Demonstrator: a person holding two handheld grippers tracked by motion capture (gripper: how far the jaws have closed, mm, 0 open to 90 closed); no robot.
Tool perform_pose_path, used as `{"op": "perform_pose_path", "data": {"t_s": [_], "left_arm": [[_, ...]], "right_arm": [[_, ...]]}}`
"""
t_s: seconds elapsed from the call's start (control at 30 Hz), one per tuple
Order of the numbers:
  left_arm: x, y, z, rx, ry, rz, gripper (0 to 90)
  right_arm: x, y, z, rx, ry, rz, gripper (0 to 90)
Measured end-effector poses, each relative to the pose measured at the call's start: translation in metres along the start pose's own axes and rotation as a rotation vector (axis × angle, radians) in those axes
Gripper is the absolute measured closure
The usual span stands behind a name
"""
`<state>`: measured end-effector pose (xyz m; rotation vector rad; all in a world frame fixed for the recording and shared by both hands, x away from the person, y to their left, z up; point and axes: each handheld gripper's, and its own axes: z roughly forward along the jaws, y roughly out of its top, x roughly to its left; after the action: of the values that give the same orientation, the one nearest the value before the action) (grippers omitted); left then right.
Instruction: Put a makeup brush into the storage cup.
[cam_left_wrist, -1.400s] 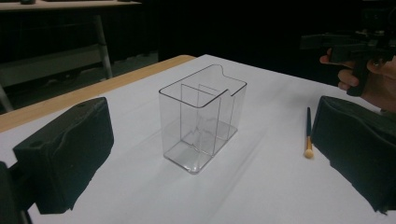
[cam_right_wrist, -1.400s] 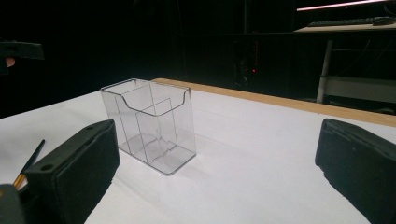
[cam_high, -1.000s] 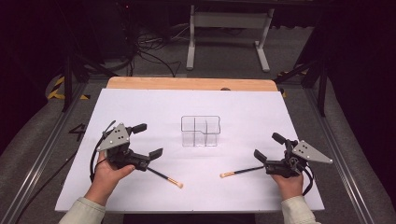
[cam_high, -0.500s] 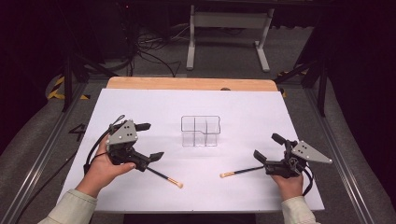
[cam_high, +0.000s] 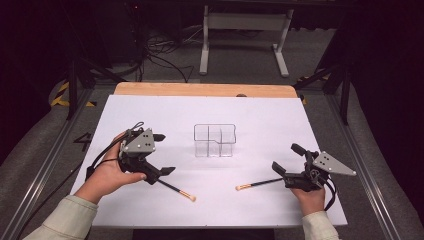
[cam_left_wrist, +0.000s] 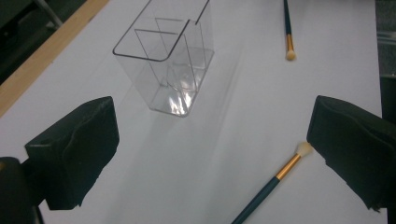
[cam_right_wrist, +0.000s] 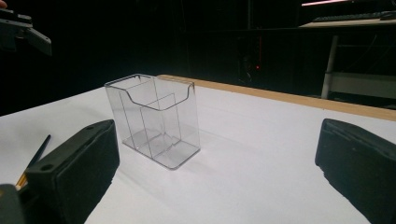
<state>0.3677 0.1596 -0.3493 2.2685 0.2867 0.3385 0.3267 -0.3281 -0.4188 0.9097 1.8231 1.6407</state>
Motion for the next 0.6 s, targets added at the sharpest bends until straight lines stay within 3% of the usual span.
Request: {"op": "perform_pose_path", "data": {"t_s": [0.2,0.47,0.6], "left_arm": [[0.0030,0.0044,0.0027,0.069,-0.031,0.020,3.8],[0.0055,0.0070,0.0071,0.126,-0.060,0.033,4.9],[0.0068,0.0074,0.0103,0.167,-0.089,0.059,5.0]], "right_arm": [[-0.0005,-0.0007,-0.0013,0.000,-0.001,0.004,0.5],[-0.0006,-0.0017,-0.0039,0.000,-0.004,0.011,0.5],[-0.0008,-0.0023,-0.0052,0.000,-0.004,0.011,0.5]]}}
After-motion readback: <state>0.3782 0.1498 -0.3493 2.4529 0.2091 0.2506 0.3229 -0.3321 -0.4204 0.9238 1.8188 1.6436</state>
